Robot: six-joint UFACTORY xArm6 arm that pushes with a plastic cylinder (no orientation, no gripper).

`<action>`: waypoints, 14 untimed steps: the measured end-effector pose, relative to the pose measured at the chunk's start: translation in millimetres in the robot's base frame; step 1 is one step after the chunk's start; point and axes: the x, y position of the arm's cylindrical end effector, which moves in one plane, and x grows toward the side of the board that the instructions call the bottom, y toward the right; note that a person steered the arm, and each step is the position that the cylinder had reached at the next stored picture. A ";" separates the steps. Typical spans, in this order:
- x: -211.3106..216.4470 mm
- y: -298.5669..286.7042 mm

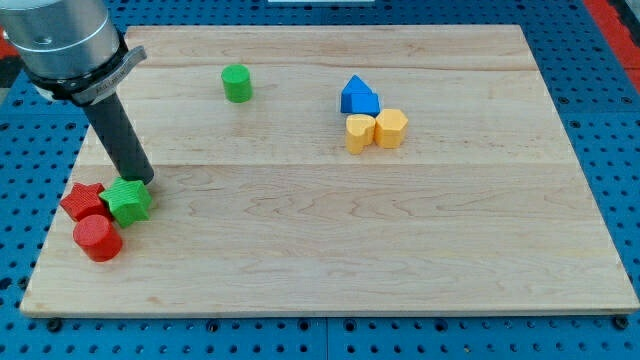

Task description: Slide the green circle to the center

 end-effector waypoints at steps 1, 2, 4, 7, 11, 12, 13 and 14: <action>-1.0 16.3; -21.2 69.6; -103.2 149.2; -229.5 166.5; -161.1 92.5; -161.1 92.4; -152.8 68.7; -136.7 45.4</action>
